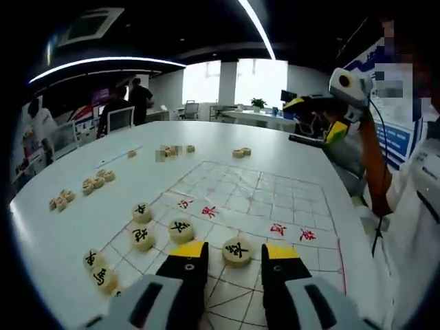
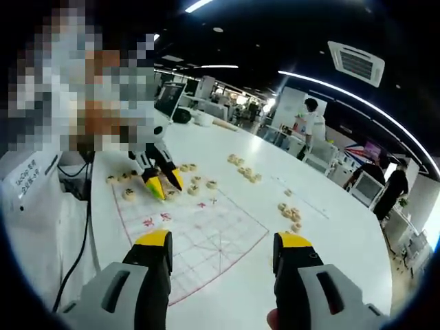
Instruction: Pick up the chess pieces one by one and place each piece onto its starting position on the chessboard, setting the pieces on their correct points until all the chess pieces are arranged in the starting layout
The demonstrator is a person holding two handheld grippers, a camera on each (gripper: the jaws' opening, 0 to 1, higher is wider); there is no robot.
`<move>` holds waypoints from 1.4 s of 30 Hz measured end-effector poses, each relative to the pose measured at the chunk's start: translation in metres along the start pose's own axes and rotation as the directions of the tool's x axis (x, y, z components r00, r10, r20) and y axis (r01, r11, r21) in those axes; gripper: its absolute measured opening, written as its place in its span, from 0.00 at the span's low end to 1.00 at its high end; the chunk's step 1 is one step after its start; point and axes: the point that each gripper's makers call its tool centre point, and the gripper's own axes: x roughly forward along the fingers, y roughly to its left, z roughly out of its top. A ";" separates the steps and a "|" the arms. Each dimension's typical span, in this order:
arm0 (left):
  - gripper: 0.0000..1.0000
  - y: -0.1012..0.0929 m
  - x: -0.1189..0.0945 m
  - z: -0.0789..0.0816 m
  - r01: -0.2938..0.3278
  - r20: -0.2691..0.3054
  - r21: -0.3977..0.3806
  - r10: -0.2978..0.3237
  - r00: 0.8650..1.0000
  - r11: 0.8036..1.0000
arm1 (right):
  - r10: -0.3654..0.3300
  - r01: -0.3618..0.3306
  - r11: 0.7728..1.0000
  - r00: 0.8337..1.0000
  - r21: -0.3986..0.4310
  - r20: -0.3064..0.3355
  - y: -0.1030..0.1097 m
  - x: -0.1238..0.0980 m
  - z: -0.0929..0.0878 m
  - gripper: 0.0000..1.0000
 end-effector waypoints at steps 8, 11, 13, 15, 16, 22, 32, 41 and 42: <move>0.46 -0.001 -0.007 0.030 -0.001 0.086 0.023 -0.001 0.996 1.000 | -0.001 0.001 1.000 1.000 0.001 0.000 0.000 0.000 0.000 0.59; 0.47 0.009 -0.009 0.045 -0.030 0.114 0.045 0.025 0.993 0.999 | -0.003 0.003 1.000 1.000 0.001 0.000 -0.001 0.000 0.000 0.59; 0.47 0.016 -0.010 0.053 -0.049 0.130 0.048 0.042 0.991 0.998 | -0.003 0.003 1.000 1.000 0.002 0.001 -0.001 -0.001 0.001 0.59; 0.47 0.026 -0.009 0.062 -0.072 0.141 0.049 0.064 0.988 0.996 | -0.005 0.005 1.000 1.000 0.003 0.001 -0.002 -0.001 0.000 0.59; 0.47 0.029 -0.008 0.067 -0.082 0.151 0.049 0.074 0.986 0.995 | -0.006 0.006 1.000 1.000 0.004 0.000 -0.002 -0.001 0.000 0.59; 0.48 0.050 0.005 0.084 -0.111 0.163 0.041 0.103 0.981 0.993 | -0.011 0.011 1.000 1.000 0.005 0.002 -0.002 -0.002 -0.001 0.59; 0.47 0.084 0.034 0.095 -0.154 0.176 -0.016 0.154 0.972 0.988 | -0.018 0.018 1.000 1.000 0.016 -0.003 -0.009 -0.006 -0.005 0.59; 0.44 0.110 0.078 0.116 -0.159 0.177 -0.023 0.161 0.971 0.987 | -0.023 0.023 1.000 1.000 0.019 -0.007 -0.009 -0.004 -0.004 0.59; 0.44 0.113 0.087 0.118 -0.161 0.166 -0.013 0.161 0.973 0.987 | -0.029 0.029 0.999 1.000 0.022 -0.010 -0.011 -0.005 -0.005 0.59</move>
